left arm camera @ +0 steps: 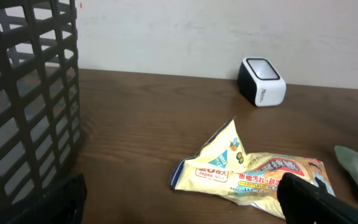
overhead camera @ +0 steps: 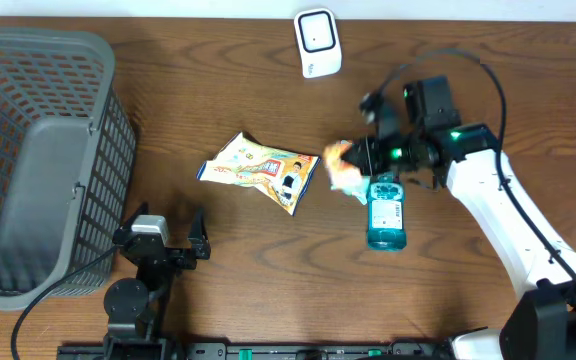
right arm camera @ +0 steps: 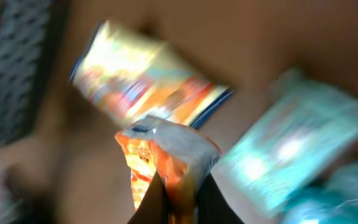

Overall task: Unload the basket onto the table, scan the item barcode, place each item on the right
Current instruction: 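Lift the orange box and hold it over the white scanner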

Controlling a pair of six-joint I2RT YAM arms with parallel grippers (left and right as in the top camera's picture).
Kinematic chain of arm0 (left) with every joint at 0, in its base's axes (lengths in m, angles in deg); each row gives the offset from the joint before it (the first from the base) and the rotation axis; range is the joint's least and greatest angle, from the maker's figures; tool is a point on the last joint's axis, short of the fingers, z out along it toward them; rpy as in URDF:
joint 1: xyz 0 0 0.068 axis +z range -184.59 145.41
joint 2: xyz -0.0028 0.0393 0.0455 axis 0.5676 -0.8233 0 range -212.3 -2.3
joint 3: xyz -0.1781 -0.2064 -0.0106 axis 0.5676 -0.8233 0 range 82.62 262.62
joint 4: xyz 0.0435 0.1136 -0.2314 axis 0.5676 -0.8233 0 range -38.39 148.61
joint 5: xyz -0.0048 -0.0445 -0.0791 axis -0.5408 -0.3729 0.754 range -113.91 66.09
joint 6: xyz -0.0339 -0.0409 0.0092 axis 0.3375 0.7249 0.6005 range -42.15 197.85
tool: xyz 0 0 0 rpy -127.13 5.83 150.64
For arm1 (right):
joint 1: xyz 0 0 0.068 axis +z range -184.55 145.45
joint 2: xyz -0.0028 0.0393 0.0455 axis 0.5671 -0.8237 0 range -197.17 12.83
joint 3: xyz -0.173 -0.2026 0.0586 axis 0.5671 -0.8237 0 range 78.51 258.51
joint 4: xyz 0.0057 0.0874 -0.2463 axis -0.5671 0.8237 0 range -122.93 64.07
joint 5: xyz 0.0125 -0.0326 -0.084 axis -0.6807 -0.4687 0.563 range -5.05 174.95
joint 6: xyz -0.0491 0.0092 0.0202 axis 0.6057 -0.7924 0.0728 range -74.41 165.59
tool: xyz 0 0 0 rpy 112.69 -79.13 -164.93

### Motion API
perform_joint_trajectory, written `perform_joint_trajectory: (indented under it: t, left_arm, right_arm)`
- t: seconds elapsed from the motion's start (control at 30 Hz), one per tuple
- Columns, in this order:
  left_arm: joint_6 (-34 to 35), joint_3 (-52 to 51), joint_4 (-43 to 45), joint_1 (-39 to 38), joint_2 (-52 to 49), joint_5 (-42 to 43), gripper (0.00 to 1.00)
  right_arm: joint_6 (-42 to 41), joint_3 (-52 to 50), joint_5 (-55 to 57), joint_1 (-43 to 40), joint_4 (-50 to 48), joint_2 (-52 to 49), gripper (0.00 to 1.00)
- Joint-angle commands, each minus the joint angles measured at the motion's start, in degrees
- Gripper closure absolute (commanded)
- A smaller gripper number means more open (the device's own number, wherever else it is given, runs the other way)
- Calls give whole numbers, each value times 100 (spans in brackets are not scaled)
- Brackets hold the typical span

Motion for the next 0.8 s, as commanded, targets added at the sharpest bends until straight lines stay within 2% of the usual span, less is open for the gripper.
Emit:
perform_joint_trajectory:
  t: [0.0, 0.17, 0.3, 0.43, 0.77]
  left_arm:
    - [-76, -140, -111, -20, 13, 57, 2]
    - [-76, -140, -111, -20, 13, 57, 2]
    - [-76, -140, -111, -20, 13, 57, 2]
    - [-76, -140, -111, -20, 13, 57, 2]
    - [-76, -140, -111, -17, 13, 57, 2]
  right_arm:
    - [-177, 94, 2133, -11, -651, 2, 99]
    - [262, 105, 2529, -11, -1996, -291, 99]
    - [350, 363, 2881, 22, -2516, -682, 99]
    - [741, 1191, 2990, 151, -2441, -1375, 99]
    - [1725, 4507, 4111, 570, -1440, -3731, 99]
